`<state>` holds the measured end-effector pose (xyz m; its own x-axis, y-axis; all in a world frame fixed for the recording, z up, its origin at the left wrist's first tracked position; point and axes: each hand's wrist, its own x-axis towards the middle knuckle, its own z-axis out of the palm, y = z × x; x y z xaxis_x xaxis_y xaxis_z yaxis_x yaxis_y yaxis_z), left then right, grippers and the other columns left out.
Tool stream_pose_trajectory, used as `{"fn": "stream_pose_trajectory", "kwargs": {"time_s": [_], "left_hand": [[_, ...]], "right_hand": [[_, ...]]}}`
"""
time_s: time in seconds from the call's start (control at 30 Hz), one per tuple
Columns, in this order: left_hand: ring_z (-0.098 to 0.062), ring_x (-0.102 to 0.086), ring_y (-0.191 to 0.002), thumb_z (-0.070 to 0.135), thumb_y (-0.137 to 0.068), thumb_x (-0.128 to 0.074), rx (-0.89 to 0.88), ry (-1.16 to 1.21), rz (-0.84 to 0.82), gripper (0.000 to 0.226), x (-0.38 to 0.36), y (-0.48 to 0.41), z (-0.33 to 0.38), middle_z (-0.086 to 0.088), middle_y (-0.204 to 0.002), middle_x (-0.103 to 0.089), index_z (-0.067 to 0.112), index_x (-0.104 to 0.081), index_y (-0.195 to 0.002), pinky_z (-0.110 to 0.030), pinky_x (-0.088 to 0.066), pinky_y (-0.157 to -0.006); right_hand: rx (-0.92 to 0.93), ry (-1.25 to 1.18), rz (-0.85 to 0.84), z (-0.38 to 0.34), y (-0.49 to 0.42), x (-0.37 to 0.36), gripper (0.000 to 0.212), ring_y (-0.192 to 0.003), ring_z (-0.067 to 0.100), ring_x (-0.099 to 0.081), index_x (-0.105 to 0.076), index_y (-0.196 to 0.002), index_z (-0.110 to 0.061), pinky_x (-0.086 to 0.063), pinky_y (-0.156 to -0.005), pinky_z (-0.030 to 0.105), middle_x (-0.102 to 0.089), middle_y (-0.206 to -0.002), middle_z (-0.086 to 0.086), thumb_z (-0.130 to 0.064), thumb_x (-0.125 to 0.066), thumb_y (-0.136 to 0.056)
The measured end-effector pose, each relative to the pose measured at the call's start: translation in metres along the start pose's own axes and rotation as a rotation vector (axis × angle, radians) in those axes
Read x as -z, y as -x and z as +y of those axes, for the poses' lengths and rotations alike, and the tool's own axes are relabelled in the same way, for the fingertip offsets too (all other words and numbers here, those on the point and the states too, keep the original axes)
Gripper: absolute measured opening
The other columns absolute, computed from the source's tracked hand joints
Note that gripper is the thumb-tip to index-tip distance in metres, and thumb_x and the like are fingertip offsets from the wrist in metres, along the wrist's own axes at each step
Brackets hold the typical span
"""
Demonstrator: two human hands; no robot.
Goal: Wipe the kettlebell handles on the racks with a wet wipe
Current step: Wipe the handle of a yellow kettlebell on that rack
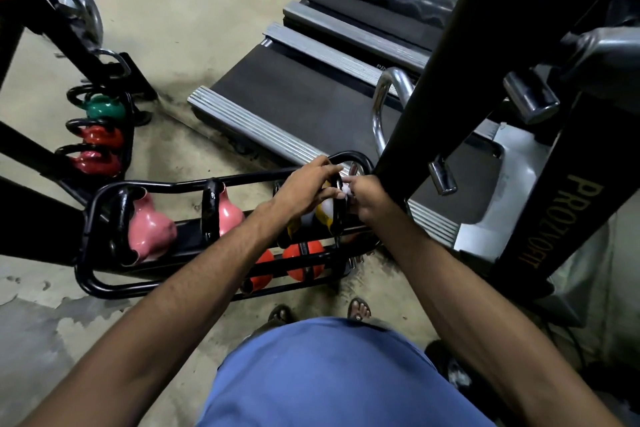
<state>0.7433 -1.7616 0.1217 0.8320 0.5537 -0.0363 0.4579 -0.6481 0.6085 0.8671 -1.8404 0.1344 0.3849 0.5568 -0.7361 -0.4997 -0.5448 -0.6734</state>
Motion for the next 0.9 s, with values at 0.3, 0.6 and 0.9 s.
{"fn": "stream_pose_trajectory", "kwargs": {"time_s": [0.3,0.6,0.9], "left_hand": [[-0.030,-0.060,-0.115,0.043,-0.090,-0.074,-0.001,0.004,0.046,0.072,-0.005,0.006,-0.005,-0.008,-0.128,-0.056,0.012,-0.049,-0.150,-0.047,-0.052,-0.091],[-0.029,-0.055,-0.125,0.036,-0.093,-0.072,-0.010,0.080,0.066,0.069,-0.010,0.010,-0.001,-0.012,-0.135,-0.054,0.010,-0.047,-0.151,-0.041,-0.047,-0.102],[-0.010,-0.064,-0.114,0.035,-0.097,-0.066,0.137,0.570,0.243,0.041,-0.008,0.131,0.034,0.001,-0.122,-0.069,0.014,-0.068,-0.132,-0.031,-0.050,-0.102]], "right_hand": [[0.283,0.130,0.251,0.026,0.008,-0.006,0.020,-0.067,0.022,-0.065,-0.060,-0.097,-0.012,-0.054,-0.063,0.032,-0.065,-0.081,0.011,0.002,-0.051,-0.087],[0.516,0.339,0.491,0.083,0.062,0.012,0.022,-0.079,0.007,-0.065,-0.070,-0.100,-0.015,-0.052,-0.076,0.027,-0.068,-0.085,-0.010,-0.004,-0.062,-0.083],[0.460,-0.164,0.160,0.126,0.131,0.007,0.028,-0.083,0.019,-0.067,-0.069,-0.105,-0.009,-0.055,-0.072,0.029,-0.072,-0.095,0.012,0.012,-0.061,-0.089]]}}
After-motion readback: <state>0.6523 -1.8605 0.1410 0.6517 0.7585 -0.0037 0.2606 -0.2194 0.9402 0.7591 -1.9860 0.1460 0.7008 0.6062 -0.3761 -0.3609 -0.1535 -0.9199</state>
